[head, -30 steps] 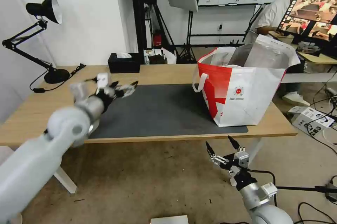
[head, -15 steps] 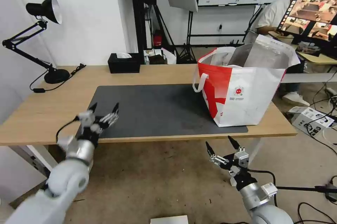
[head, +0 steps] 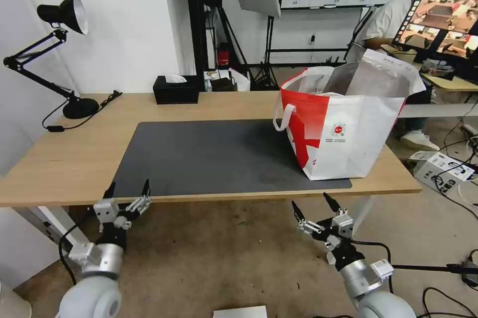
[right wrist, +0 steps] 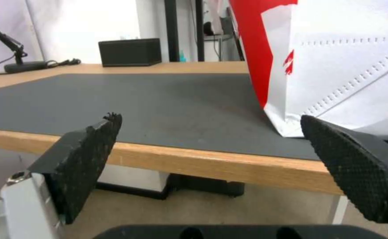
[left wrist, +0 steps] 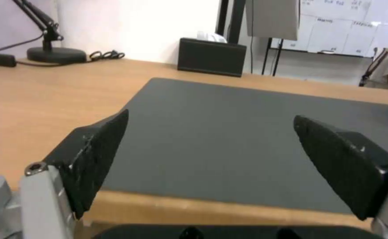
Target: Pick up the trash from the table and place it into the takeout bag.
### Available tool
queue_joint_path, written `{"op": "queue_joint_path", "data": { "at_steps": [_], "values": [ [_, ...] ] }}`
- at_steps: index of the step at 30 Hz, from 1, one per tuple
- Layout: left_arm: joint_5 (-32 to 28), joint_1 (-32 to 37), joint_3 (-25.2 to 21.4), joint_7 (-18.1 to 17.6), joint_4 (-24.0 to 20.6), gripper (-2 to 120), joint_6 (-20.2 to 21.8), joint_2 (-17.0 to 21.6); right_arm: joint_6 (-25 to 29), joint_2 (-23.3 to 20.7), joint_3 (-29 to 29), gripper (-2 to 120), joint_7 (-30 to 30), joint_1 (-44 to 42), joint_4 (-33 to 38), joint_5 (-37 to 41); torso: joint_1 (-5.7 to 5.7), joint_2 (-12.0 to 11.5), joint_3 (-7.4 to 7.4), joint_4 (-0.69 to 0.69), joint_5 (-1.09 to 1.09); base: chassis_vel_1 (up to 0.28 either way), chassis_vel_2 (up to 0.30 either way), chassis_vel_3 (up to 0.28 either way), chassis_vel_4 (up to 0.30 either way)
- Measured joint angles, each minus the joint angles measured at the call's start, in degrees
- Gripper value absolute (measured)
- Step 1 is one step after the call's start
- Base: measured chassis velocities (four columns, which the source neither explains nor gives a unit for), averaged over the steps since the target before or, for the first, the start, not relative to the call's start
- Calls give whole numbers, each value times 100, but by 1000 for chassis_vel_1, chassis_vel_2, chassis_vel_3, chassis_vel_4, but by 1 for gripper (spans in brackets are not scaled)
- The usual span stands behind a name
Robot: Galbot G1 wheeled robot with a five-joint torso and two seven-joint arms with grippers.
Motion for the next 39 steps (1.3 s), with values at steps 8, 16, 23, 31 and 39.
{"op": "queue_joint_path", "data": {
  "at_steps": [8, 16, 23, 31, 39],
  "values": [
    [54, 269, -51, 300, 42, 100, -155, -230, 0, 0, 0, 100, 0, 0, 0, 0, 0, -1, 0, 0, 0, 0, 0, 0, 0],
    [46, 490, -139, 475, 20, 100, -250, -278, 0, 0, 0, 100, 0, 0, 0, 0, 0, -1, 0, 0, 0, 0, 0, 0, 0],
    [37, 518, -150, 477, 4, 100, -250, -292, 0, 0, 0, 100, 0, 0, 0, 0, 0, -1, 0, 0, 0, 0, 0, 0, 0],
    [30, 508, -148, 476, 1, 100, -243, -288, 0, 0, 0, 100, 0, 0, 0, 0, 0, -1, 0, 0, 0, 0, 0, 0, 0],
    [26, 504, -145, 474, -1, 100, -238, -285, 0, 0, 0, 100, 0, 0, 0, 0, 0, -1, 0, 0, -1, 0, 0, 0, 0]
  ]
}}
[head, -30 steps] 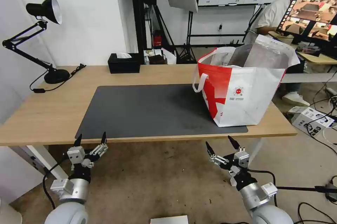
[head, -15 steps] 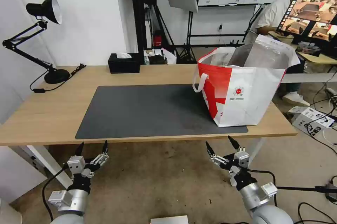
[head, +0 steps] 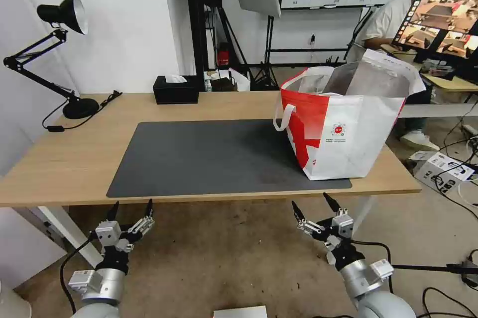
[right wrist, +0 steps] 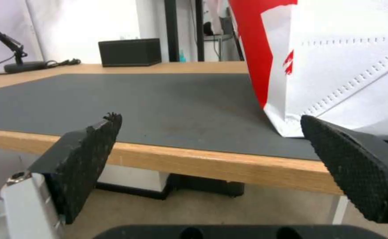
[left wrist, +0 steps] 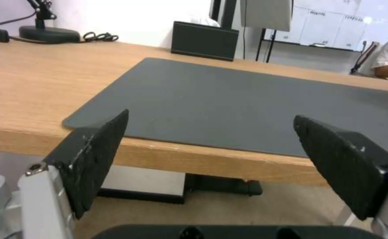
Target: Pick up the trash from the table and place it into the takeout bag.
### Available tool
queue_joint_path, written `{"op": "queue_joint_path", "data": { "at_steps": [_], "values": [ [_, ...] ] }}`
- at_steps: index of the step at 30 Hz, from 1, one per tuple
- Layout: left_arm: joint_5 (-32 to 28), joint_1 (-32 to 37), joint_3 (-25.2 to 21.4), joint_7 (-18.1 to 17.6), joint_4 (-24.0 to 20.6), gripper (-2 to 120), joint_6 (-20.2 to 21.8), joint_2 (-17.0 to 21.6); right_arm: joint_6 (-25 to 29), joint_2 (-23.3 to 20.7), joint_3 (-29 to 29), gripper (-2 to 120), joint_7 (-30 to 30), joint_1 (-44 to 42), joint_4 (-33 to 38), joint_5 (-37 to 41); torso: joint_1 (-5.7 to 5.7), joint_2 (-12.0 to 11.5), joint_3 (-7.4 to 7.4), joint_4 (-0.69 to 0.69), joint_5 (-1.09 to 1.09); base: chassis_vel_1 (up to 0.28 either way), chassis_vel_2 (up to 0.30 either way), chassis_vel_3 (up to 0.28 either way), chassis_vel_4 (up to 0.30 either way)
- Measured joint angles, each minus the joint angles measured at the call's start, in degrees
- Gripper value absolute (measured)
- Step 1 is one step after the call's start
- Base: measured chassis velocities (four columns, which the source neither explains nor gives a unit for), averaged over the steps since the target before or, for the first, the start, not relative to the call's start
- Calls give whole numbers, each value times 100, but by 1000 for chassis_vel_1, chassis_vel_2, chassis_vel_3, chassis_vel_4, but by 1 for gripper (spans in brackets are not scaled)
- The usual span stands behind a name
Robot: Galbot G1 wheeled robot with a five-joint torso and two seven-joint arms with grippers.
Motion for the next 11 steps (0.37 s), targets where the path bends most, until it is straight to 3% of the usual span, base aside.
{"op": "queue_joint_path", "data": {
  "at_steps": [11],
  "values": [
    [-3, -3, 5, 0, -1, 100, 7, 4, 0, 0, 0, 100, 0, 0, 0, 0, 0, 0, 0, 0, 0, 0, 0, 0, 0]
  ]
}}
